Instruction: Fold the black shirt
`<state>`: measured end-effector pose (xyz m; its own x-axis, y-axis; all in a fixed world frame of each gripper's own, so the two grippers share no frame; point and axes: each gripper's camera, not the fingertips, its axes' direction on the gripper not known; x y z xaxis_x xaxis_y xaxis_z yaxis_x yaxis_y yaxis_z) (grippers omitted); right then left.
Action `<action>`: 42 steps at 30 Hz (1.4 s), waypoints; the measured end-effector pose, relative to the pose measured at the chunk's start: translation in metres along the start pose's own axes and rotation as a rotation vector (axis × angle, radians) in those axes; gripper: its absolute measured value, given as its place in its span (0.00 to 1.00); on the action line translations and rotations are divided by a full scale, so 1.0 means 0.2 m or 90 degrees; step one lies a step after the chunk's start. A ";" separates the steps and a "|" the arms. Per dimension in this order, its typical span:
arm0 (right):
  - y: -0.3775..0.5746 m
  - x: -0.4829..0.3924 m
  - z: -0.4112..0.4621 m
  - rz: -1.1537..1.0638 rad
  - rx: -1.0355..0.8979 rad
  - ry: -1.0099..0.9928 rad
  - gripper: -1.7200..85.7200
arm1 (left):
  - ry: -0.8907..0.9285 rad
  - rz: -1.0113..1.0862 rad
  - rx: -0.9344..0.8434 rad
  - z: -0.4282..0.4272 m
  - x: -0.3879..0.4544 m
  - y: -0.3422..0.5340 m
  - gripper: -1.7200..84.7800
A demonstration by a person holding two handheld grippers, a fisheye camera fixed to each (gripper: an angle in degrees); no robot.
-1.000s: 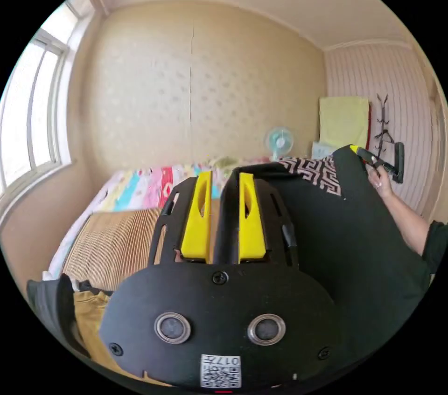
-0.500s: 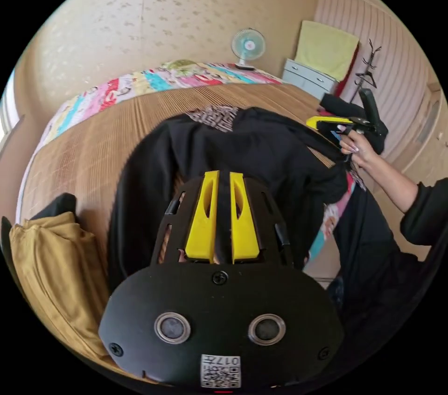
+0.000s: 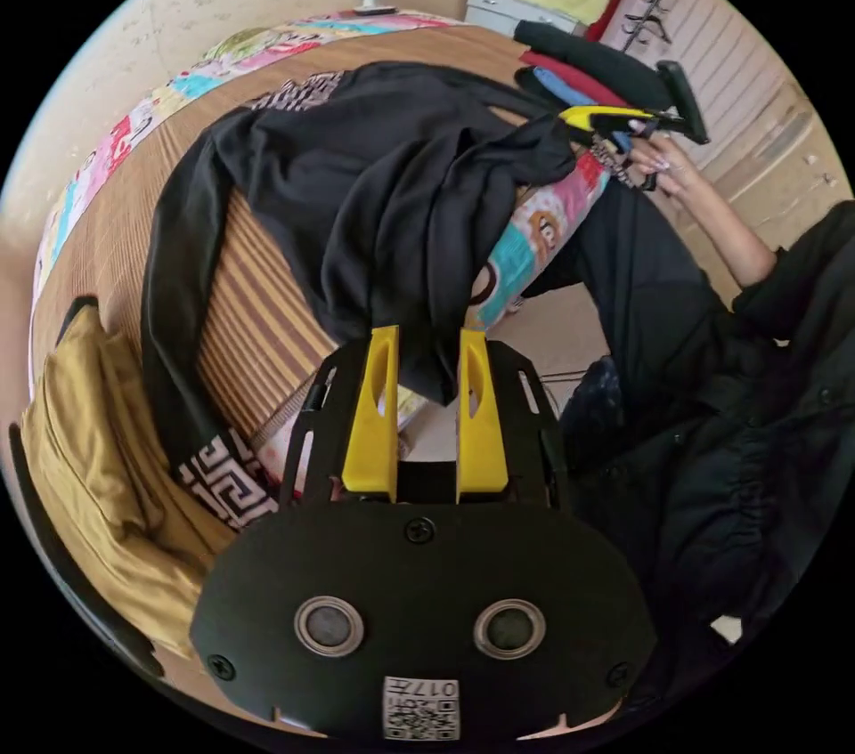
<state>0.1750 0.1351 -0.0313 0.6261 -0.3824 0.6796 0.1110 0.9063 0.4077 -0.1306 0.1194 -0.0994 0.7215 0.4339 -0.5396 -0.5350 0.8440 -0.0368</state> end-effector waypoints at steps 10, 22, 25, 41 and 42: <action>0.01 0.10 -0.07 0.018 -0.053 -0.085 0.06 | 0.047 0.032 -0.022 -0.03 -0.11 0.02 0.05; 0.40 0.36 -0.70 -0.039 -0.008 -0.224 0.04 | 0.060 0.032 -0.010 -0.15 -0.12 0.41 0.03; 0.48 0.40 -0.62 0.028 -0.093 -0.144 0.04 | 0.069 0.005 -0.030 -0.07 -0.11 0.44 0.05; 0.52 0.49 -0.83 0.043 -0.068 -0.159 0.04 | -0.068 -0.002 -0.106 0.20 0.06 0.27 0.10; 0.53 0.51 -0.87 0.042 -0.045 -0.196 0.04 | -0.094 0.001 -0.114 0.22 0.09 0.26 0.09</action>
<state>0.3848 0.2237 -0.0245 0.3715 -0.3494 0.8601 0.1376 0.9370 0.3212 -0.1256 0.1850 -0.0736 0.7704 0.4874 -0.4110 -0.5957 0.7800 -0.1918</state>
